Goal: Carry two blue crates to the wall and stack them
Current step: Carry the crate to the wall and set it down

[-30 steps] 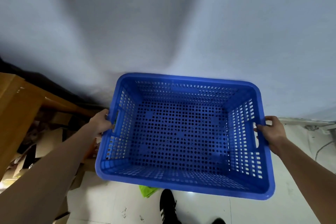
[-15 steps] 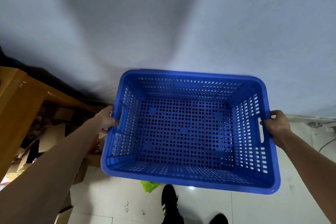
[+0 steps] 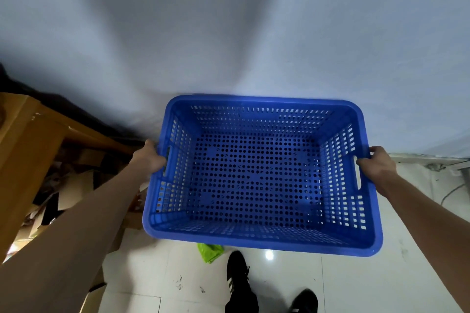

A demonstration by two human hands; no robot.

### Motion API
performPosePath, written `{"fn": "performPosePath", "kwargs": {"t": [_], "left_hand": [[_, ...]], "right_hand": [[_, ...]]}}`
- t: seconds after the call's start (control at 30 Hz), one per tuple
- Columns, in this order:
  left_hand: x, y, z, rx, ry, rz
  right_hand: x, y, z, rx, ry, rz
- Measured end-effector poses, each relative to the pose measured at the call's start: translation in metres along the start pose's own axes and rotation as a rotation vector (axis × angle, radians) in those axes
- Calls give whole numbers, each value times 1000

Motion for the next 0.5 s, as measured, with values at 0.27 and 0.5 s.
{"fn": "performPosePath", "kwargs": {"t": [0.27, 0.5], "left_hand": [[-14, -39, 83, 219, 422, -29], [3, -101, 172, 369, 443, -239]], "right_hand": [[-26, -48, -35, -123, -152, -37], [-90, -102, -25, -145, -62, -76]]}}
Point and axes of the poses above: each hand's wrist, its own y-axis towards the middle knuckle, its own x-axis out of the palm, z = x × y, the point moved 5 cm from there along y, towards the middle knuckle, and after that the axes turned 6 degrees about -z, right-handed, at the moved point
